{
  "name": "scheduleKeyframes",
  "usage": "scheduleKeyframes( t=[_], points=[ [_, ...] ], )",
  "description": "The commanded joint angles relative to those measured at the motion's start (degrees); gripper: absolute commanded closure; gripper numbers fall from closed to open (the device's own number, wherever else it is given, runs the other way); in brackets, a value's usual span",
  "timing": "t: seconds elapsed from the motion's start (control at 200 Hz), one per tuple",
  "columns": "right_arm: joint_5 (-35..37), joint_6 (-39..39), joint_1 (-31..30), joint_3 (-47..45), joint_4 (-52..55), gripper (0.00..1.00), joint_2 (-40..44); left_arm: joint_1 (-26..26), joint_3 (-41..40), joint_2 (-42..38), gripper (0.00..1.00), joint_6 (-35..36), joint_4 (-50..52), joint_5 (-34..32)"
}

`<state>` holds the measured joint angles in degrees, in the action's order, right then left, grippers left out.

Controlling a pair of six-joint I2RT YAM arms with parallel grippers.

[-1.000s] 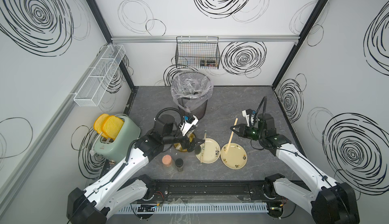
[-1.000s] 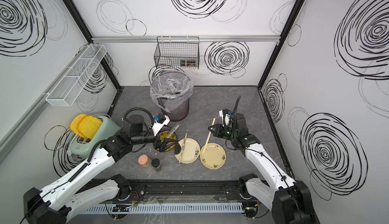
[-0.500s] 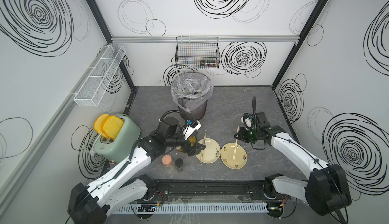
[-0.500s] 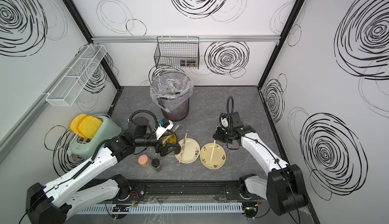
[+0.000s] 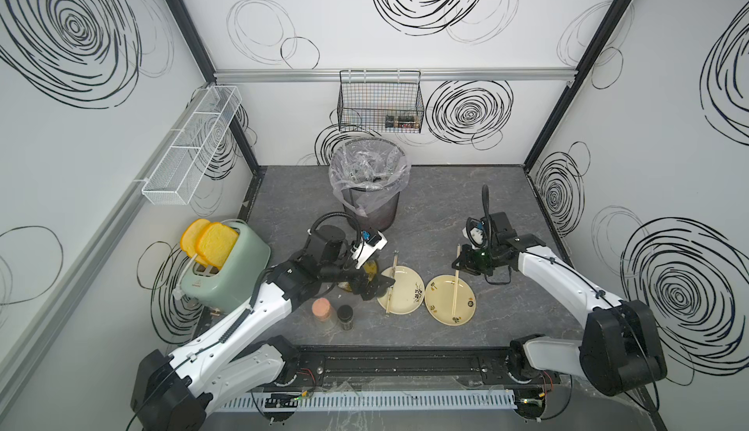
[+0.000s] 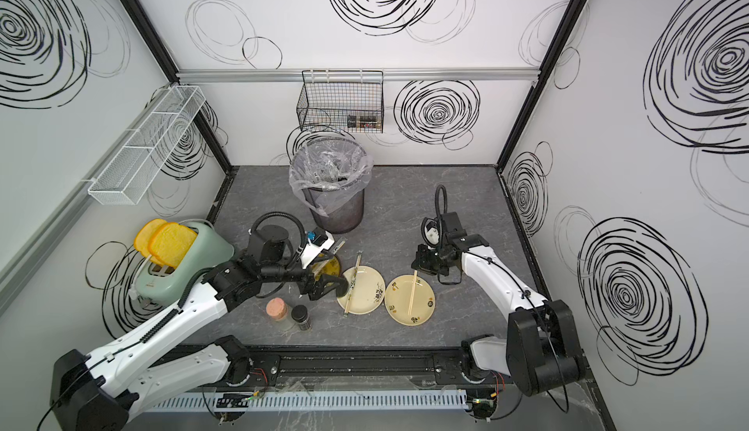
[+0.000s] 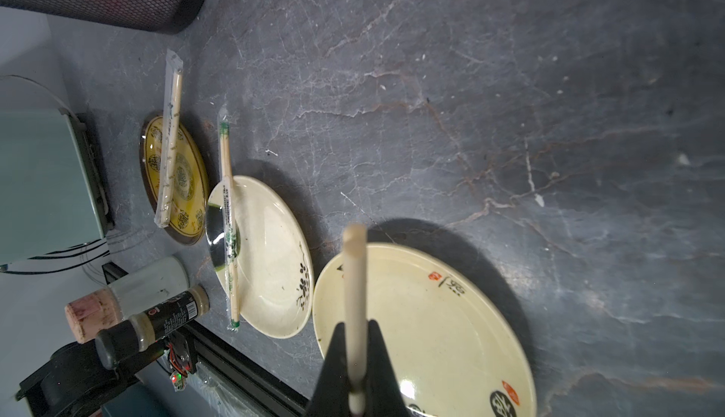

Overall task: Remove the packaging of disposable chopsticks
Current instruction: Place the disposable chopsticks on the plate.

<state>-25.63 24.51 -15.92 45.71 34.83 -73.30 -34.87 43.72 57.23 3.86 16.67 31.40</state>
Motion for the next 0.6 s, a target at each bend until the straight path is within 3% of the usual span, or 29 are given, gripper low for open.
scheduleKeyframes(
  t=[0.0,0.595],
  points=[
    [-1.65,0.09,0.02,-2.59,1.18,1.00,1.72,-0.20,-0.05,0.01,0.04,0.91,-0.81,-0.37],
    [0.63,4.67,-5.85,-9.32,-5.40,1.00,-0.09,-0.20,0.22,1.13,0.04,1.58,0.28,-1.97]
  ],
)
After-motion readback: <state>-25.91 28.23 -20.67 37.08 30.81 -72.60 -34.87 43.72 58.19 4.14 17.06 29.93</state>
